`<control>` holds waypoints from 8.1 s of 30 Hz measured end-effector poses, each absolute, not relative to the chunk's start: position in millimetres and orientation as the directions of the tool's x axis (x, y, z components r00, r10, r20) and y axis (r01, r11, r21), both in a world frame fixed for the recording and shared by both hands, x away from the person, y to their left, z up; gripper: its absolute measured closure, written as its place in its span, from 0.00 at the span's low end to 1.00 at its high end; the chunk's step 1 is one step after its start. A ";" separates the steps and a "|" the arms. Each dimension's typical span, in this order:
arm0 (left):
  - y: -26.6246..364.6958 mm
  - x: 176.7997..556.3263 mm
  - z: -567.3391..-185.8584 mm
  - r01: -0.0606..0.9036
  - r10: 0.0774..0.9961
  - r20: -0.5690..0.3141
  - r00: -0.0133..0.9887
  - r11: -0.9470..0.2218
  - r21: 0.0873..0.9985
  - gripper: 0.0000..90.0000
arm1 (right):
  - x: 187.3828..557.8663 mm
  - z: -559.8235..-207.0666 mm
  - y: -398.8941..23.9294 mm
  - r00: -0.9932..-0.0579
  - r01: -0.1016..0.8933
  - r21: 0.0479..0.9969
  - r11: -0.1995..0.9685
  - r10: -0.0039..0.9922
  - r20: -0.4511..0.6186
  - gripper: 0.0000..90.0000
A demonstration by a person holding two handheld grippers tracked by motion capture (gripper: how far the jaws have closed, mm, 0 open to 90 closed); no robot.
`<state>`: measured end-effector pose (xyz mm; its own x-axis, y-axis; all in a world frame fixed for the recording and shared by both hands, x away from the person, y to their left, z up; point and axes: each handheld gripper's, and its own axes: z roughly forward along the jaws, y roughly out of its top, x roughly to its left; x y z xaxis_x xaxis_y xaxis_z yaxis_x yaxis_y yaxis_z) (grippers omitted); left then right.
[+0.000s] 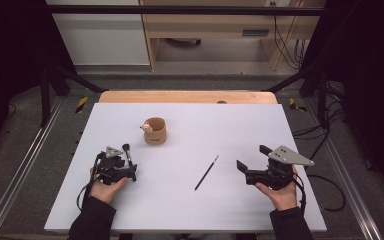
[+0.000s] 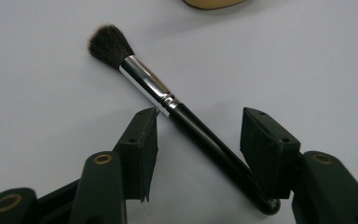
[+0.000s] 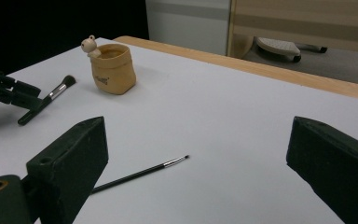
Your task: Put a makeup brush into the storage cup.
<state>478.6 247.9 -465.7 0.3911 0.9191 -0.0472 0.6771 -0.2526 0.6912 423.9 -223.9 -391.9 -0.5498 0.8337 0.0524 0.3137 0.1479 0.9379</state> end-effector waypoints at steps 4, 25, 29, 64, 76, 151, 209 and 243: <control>247.7 479.4 -467.7 0.690 0.922 -0.064 0.381 -0.237 0.683 0.57 | 424.2 -392.5 -226.7 -0.544 0.315 0.938 0.145 0.837 0.054 0.07; 248.2 480.3 -469.1 0.716 0.922 -0.101 0.375 -0.218 0.663 0.68 | 420.0 -395.6 -238.8 -0.534 0.319 0.939 0.130 0.843 0.065 0.06; 249.6 480.4 -468.7 0.722 0.922 -0.109 0.372 -0.214 0.658 0.69 | 419.4 -396.3 -239.8 -0.537 0.319 0.939 0.129 0.841 0.067 0.06; 246.3 473.8 -464.2 0.778 0.966 -0.133 0.220 -0.092 0.621 0.78 | 418.4 -398.5 -240.4 -0.555 0.327 0.934 0.143 0.829 0.067 0.07; 253.7 479.8 -465.5 0.729 0.926 -0.055 0.374 -0.257 0.635 0.87 | 418.4 -398.7 -240.7 -0.555 0.327 0.934 0.142 0.829 0.068 0.07; 233.7 531.4 -447.8 0.769 0.832 0.009 0.555 -0.517 0.375 0.78 | 418.9 -396.3 -242.2 -0.561 0.331 0.932 0.147 0.825 0.069 0.07; 258.2 474.4 -410.0 0.633 0.841 -0.017 0.541 -0.394 0.666 0.87 | 414.0 -398.5 -249.5 -0.559 0.338 0.935 0.109 0.822 0.106 0.08; 244.9 428.9 -388.0 0.444 0.872 -0.012 0.490 -0.237 0.864 0.87 | 416.4 -388.8 -225.0 -0.566 0.345 0.937 0.063 0.810 0.154 0.06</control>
<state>428.9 244.9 -388.0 0.4896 0.8719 -0.0118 0.4436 -0.2374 0.8642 416.4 -225.0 -388.8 -0.5656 0.8102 0.1539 0.3448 0.0628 0.9366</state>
